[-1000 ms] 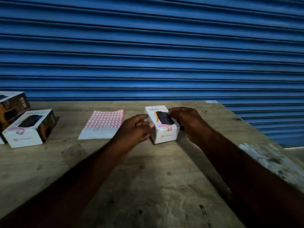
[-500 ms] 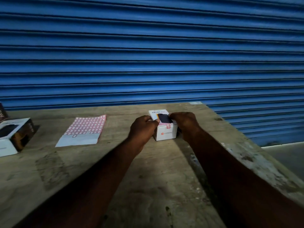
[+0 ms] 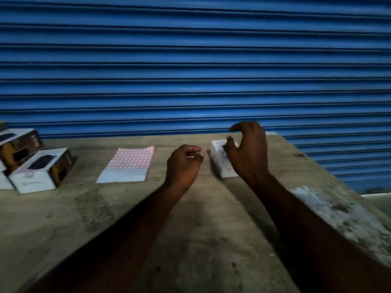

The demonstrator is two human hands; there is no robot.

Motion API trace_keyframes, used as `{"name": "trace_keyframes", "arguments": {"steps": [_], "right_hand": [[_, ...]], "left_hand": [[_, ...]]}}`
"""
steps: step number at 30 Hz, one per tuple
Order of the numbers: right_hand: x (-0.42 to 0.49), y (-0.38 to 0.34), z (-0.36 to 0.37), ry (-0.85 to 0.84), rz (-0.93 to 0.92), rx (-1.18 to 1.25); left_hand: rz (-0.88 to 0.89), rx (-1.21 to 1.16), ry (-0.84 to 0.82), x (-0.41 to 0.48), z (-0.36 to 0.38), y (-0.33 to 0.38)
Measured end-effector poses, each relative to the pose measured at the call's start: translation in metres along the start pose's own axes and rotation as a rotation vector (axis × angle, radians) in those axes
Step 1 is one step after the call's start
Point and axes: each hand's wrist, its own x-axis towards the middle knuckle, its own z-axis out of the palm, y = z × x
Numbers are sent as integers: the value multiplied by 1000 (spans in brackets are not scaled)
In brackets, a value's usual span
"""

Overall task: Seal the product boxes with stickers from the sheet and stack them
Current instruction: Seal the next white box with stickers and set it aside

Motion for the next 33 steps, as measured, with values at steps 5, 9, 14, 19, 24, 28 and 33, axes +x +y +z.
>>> {"name": "trace_keyframes", "arguments": {"steps": [5, 9, 14, 19, 24, 28, 33], "right_hand": [[-39, -81, 43, -294, -250, 120], [-62, -140, 98, -530, -196, 264], [-84, -218, 159, -704, -176, 357], [-101, -269, 204, -789, -183, 358], [-107, -289, 230, -792, -178, 395], [-107, -283, 235, -697, -139, 456], [-96, -258, 211, -569, -185, 475]], "left_hand": [[124, 156, 152, -5, -88, -6], [177, 243, 270, -6, -177, -21], [199, 637, 522, -19, -278, -38], [3, 588, 617, -19, -335, -61], [-67, 450, 509, -10, -339, -70], [-45, 362, 557, -10, -335, -63], [-33, 105, 487, -8, -320, -55]]}}
